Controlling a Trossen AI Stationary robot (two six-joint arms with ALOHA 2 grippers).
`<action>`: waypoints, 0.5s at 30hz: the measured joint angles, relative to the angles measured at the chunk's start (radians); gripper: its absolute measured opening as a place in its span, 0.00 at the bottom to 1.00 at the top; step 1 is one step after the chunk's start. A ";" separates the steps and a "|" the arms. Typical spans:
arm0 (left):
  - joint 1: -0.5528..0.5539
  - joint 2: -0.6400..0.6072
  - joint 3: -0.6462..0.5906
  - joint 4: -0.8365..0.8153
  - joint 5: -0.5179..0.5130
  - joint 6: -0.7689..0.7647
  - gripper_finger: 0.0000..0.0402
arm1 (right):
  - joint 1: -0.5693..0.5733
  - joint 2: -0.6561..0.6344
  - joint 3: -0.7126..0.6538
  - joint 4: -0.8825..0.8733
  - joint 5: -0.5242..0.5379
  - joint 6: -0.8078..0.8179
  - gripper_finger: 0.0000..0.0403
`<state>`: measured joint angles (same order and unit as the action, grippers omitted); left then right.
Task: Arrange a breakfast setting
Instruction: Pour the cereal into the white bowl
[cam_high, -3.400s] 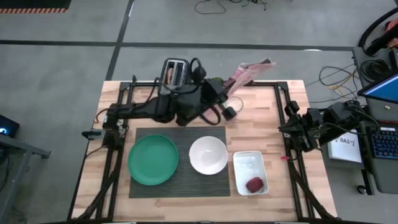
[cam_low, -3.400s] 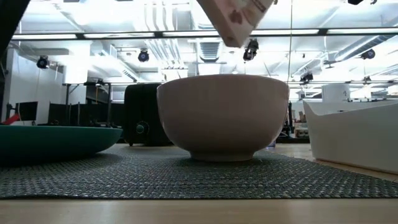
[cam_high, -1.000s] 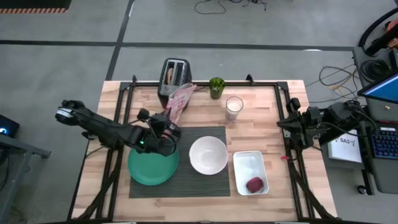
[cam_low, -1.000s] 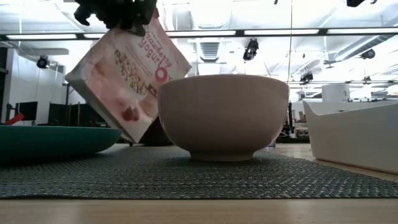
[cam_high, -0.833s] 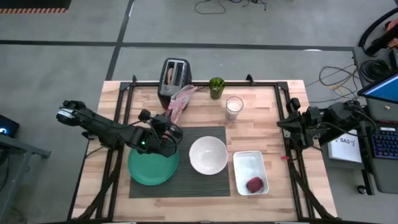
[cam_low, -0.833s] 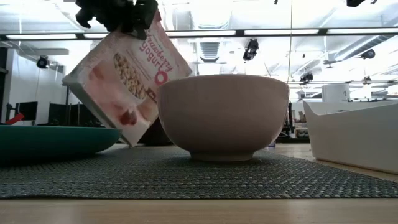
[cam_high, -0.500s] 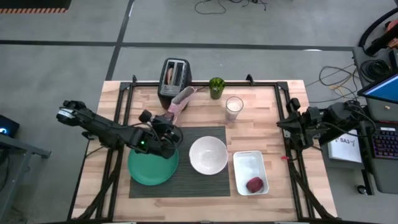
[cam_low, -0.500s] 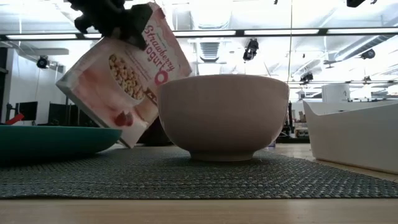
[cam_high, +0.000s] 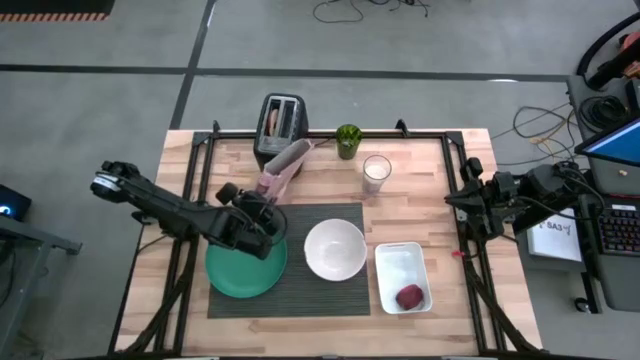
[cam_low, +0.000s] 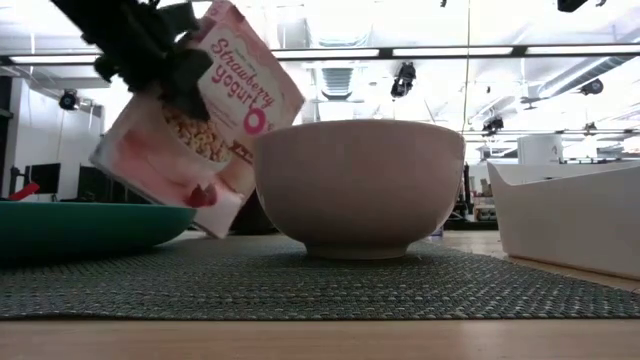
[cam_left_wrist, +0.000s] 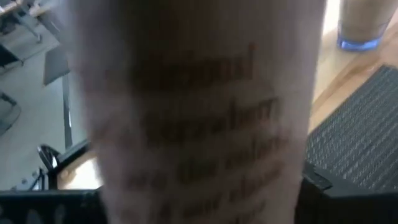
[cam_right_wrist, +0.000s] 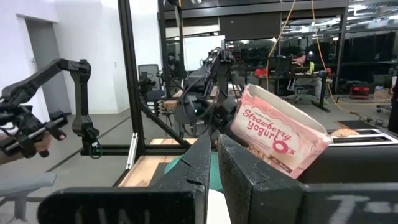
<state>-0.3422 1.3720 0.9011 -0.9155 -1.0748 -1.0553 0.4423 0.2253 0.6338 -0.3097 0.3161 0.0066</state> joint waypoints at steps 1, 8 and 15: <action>-0.002 0.000 -0.012 0.003 0.002 -0.018 0.48 | 0.000 0.000 0.000 0.000 0.000 0.000 0.06; -0.011 0.000 -0.093 0.010 -0.003 -0.159 0.31 | 0.000 0.000 0.000 0.000 0.000 0.000 0.06; -0.017 -0.001 -0.099 0.006 -0.028 -0.209 0.02 | 0.000 0.000 0.000 0.000 0.000 0.001 0.06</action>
<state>-0.3592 1.3708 0.8017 -0.9100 -1.1026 -1.2644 0.4423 0.2253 0.6338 -0.3099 0.3161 0.0077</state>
